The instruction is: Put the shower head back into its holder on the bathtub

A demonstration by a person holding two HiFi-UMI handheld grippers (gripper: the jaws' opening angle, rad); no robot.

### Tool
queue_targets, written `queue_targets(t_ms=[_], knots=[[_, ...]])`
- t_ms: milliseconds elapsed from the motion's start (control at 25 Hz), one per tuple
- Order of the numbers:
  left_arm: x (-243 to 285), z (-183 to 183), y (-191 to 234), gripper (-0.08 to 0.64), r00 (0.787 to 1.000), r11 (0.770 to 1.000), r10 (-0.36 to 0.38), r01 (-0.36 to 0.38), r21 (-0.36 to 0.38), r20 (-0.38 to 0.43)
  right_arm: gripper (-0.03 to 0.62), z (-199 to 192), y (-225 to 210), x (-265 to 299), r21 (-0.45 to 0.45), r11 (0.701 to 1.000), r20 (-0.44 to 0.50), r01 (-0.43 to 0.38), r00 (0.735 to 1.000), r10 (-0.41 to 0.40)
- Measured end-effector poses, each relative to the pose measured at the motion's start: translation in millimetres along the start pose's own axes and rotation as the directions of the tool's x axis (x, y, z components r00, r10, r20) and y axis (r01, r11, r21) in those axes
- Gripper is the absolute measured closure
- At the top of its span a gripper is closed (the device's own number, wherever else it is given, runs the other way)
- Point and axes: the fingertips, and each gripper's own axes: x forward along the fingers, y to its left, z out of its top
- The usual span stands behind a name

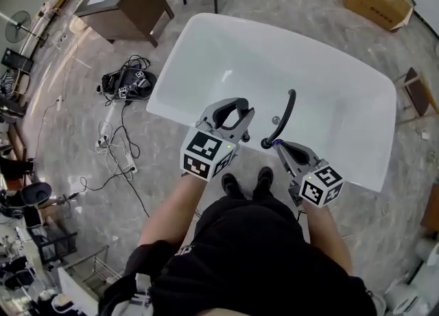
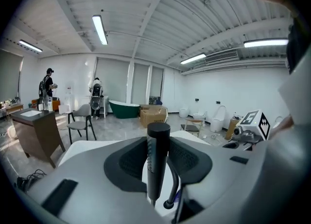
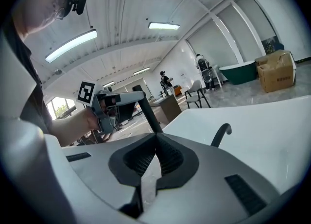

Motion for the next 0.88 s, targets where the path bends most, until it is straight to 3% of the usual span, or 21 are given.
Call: queue_targets(t_ms=[360, 680, 880], knots=[[53.5, -99.9, -7.2, 0.416, 0.986, 0.997, -0.043, 0.033, -0.064, -0.159, 0.577, -28.6, -26.3, 8.5, 0.037, 0.999, -0.063, 0.029, 0.998, -0.026], [70.3, -176.9, -9.8, 0.416, 0.957, 0.998, -0.062, 0.052, -0.041, -0.283, 0.577, -57.9, -31.1, 21.2, 0.073, 0.996, -0.091, 0.059, 0.994, -0.053], [82.2, -204.8, -17.5, 0.414, 0.943, 0.997, -0.077, 0.069, -0.036, -0.323, 0.577, -60.0, -36.6, 17.2, 0.103, 0.991, -0.084, 0.086, 0.993, -0.078]])
